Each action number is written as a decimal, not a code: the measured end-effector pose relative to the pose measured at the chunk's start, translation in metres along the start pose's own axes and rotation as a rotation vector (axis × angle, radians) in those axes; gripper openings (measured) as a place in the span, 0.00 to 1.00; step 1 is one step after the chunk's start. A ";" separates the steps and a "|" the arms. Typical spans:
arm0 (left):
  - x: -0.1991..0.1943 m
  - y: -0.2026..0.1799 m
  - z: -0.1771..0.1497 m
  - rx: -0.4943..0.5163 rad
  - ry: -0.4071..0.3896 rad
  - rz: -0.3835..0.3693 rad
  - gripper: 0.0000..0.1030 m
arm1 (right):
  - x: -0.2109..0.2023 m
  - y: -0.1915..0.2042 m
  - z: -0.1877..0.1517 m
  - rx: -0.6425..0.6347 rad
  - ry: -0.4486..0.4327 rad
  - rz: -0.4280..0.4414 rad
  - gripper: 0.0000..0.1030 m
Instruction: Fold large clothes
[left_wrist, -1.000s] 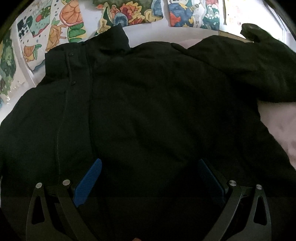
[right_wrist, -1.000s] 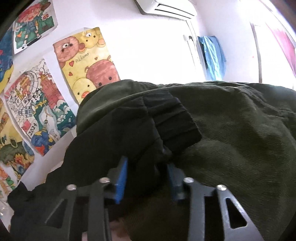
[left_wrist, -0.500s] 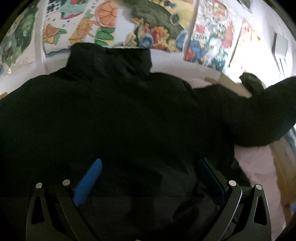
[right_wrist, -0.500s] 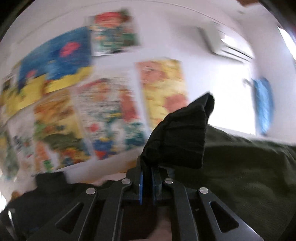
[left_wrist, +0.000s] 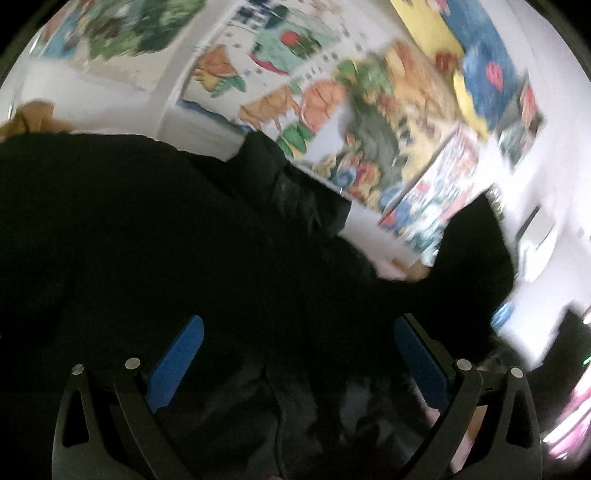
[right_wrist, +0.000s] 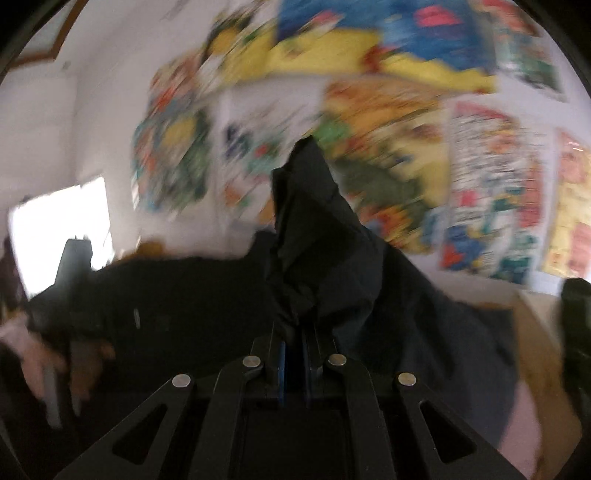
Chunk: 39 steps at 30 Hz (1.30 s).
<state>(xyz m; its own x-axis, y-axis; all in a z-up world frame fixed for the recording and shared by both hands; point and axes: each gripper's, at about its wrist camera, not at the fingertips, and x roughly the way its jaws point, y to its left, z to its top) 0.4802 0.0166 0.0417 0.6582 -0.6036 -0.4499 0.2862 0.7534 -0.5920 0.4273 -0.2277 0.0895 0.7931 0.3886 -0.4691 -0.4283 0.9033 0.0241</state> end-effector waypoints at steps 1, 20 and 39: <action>-0.006 0.008 0.002 -0.027 -0.007 -0.032 0.98 | 0.010 0.009 -0.004 -0.018 0.030 0.013 0.07; 0.060 0.051 -0.017 -0.251 0.205 -0.030 0.18 | 0.096 0.081 -0.081 -0.168 0.325 0.120 0.09; -0.014 0.038 0.022 0.292 -0.143 0.434 0.02 | 0.064 -0.025 -0.039 -0.018 0.183 -0.177 0.69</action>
<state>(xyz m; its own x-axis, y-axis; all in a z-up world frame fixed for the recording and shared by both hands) 0.4971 0.0592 0.0405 0.8414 -0.1950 -0.5040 0.1356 0.9790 -0.1524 0.4720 -0.2321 0.0240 0.7659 0.1834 -0.6163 -0.2985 0.9504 -0.0881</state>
